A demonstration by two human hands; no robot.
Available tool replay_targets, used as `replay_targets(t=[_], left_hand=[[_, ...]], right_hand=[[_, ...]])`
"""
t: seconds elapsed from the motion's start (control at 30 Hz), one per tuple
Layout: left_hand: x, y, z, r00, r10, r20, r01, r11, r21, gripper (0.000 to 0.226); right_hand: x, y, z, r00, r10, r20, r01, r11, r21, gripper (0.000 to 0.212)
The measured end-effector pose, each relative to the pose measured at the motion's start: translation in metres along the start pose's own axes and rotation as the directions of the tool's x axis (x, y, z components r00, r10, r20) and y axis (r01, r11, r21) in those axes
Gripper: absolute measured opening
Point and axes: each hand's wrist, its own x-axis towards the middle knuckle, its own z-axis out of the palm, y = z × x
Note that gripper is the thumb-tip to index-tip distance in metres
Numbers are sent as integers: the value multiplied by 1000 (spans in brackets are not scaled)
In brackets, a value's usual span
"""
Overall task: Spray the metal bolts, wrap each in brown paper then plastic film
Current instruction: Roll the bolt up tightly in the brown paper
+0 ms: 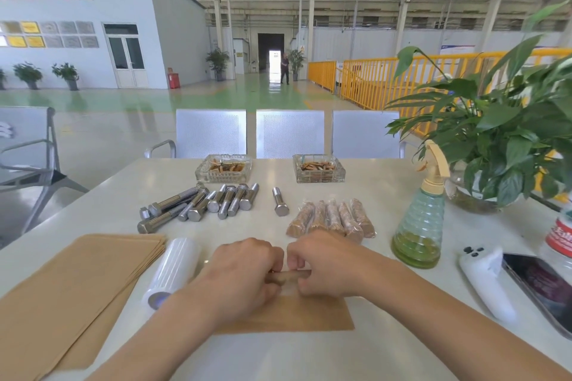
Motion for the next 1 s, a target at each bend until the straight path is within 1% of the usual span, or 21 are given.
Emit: replay_targets(t=[0.07,0.13,0.17,0.2,0.27,0.37,0.47,0.53,0.57,0.63,0.7,0.77,0.83,0.93,1.0], left_hand=[[2,-2,2,1000,5,5,-5,1000,-3,22],[2,-3,4,1000,28,3,-28,1000,11,19],[2,-3,6,999,52,-13,-52,998,18,18],[2,-2,9,996,78,-34,-77,997,26,17],[0,-2,13,990,128,-60,-126,991,40,16],[-2,-2,15,981,182,-63,-180,983,37,26],[-3,-3,13,980,185,-68,-184,983,26,27],[-4,-2,10,985,161,-62,-161,987,8,26],[-5,-1,9,987,147,-63,-148,989,-1,26],[-7,0,7,989,128,-74,-130,991,-14,26],[-11,0,7,988,129,-85,-133,990,-39,23],[-13,1,8,988,130,-79,-136,988,-74,18],[-13,2,7,990,125,-70,-131,987,-92,18],[-11,7,4,996,89,-18,-90,991,-94,16],[-6,9,-2,996,72,43,-68,993,-99,9]], right_hand=[[-7,-2,-2,1000,-2,-27,2,1000,-15,27],[-19,-8,-4,990,-17,-140,13,999,-29,26],[-28,-12,-3,977,-43,-207,34,998,-48,22],[-38,-17,-2,967,-80,-240,63,995,-78,19],[-56,-30,2,968,-140,-206,111,983,-148,22],[-71,-37,6,977,-169,-133,126,951,-282,26],[-74,-38,6,980,-173,-100,120,907,-403,19],[-74,-39,7,986,-153,-68,103,873,-476,12],[-75,-38,9,987,-149,-67,96,861,-500,12],[-75,-36,16,978,-170,-121,88,861,-502,16],[-74,-33,22,960,-189,-208,75,885,-459,20],[-75,-32,27,939,-185,-289,51,908,-416,18],[-75,-33,31,925,-166,-342,24,924,-383,15],[-71,-35,32,906,-146,-398,16,950,-312,15],[-66,-35,30,905,-152,-397,37,958,-284,15]])
